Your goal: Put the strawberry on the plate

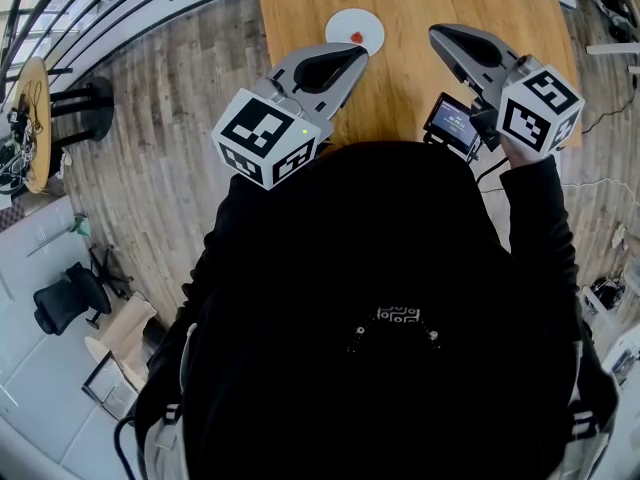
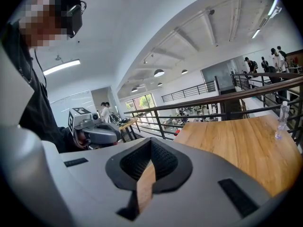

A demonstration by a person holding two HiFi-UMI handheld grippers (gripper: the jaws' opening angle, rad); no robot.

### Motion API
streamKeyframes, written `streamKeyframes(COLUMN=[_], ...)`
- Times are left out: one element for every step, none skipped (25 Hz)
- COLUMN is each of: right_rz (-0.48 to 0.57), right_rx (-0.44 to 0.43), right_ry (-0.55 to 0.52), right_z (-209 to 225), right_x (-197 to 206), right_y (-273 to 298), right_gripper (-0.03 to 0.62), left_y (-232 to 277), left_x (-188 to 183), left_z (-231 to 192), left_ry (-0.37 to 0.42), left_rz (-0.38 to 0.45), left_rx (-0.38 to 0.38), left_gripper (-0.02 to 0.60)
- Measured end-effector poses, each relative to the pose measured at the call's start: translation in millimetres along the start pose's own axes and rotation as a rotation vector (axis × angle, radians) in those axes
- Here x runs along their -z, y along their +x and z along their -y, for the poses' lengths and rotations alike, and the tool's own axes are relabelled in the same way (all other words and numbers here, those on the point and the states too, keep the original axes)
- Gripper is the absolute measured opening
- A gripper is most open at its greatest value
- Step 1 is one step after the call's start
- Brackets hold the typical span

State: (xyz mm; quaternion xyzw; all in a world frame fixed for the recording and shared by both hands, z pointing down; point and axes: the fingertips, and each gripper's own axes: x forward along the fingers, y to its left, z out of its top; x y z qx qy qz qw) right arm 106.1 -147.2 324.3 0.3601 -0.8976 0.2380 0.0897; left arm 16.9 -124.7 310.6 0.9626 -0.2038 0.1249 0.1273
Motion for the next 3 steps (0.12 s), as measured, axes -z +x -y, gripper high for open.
streamKeyframes(right_rz=[0.000, 0.000, -0.001], right_rx=[0.001, 0.002, 0.003], right_ry=[0.001, 0.001, 0.002], right_z=[-1.0, -2.3, -3.5], right_x=[-0.8, -1.5, -2.1], right_y=[1.6, 3.1, 4.6], right_gripper=[0.017, 0.017, 0.017], left_y=[-1.7, -3.4, -5.1], left_x=[-0.1, -0.2, -0.3], left_z=[-1.2, -2.3, -3.3], left_ry=[-0.001, -0.002, -0.003], left_rz=[0.000, -0.001, -0.001], left_rx=[0.000, 0.001, 0.001], left_gripper=[-0.005, -0.005, -0.005])
